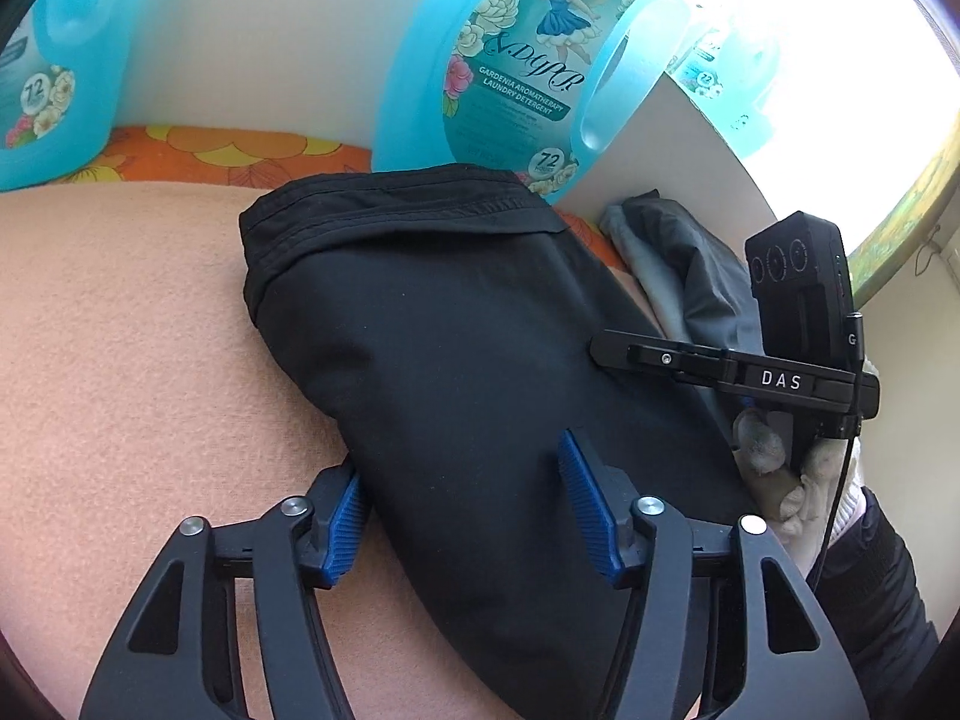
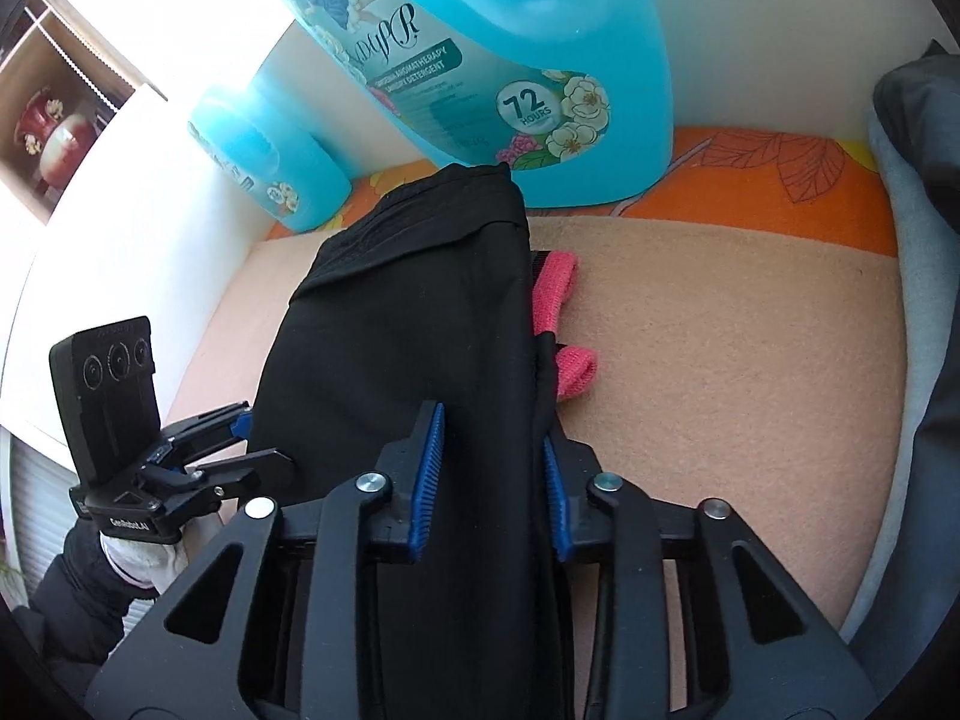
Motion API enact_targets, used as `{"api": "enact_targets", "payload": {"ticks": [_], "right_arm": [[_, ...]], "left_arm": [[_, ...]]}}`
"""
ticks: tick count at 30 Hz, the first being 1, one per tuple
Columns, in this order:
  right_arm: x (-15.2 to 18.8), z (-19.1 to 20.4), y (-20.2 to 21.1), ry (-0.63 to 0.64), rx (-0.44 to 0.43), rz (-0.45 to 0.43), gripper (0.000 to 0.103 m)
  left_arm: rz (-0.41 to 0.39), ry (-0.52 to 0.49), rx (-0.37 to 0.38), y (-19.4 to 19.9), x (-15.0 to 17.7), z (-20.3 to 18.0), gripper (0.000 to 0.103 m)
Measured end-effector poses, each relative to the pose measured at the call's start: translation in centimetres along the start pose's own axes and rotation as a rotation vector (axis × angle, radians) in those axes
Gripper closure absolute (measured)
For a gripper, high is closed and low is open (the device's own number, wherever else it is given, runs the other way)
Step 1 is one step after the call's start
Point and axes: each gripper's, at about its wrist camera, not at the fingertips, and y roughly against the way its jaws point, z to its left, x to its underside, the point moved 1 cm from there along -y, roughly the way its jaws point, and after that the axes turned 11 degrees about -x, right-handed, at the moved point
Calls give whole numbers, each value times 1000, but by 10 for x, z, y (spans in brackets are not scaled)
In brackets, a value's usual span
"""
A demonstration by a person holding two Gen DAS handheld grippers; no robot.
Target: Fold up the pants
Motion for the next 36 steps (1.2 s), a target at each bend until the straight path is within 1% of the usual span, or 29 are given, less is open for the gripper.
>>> {"api": "enact_targets", "payload": {"ticks": [1, 4, 7, 9, 13, 16, 18, 22, 29, 36], "right_arm": [[1, 5, 2, 6, 2, -14, 84], [4, 18, 8, 30, 20, -36, 87], [5, 30, 14, 50, 46, -45, 88], [7, 41, 16, 71, 69, -54, 88], [14, 54, 26, 79, 84, -78, 89], [20, 68, 34, 84, 87, -105, 89], [25, 74, 47, 86, 78, -125, 89], [35, 84, 76, 102, 101, -171, 89], [45, 86, 137, 95, 137, -271, 89], [54, 76, 201, 83, 213, -361, 89]], "left_arm": [[1, 12, 2, 1, 0, 2, 59], [-1, 41, 13, 3, -2, 9, 73], [-22, 31, 12, 12, -4, 7, 83], [-45, 11, 14, 20, -5, 2, 87], [-82, -25, 19, 35, -2, -9, 90], [-93, -14, 38, 44, 0, -13, 91], [-102, -15, 46, 50, 2, -17, 91], [-121, -43, 72, 62, 2, -35, 91], [-161, -130, 118, 71, -6, -87, 91], [-177, -205, 185, 57, -22, -157, 91]]}}
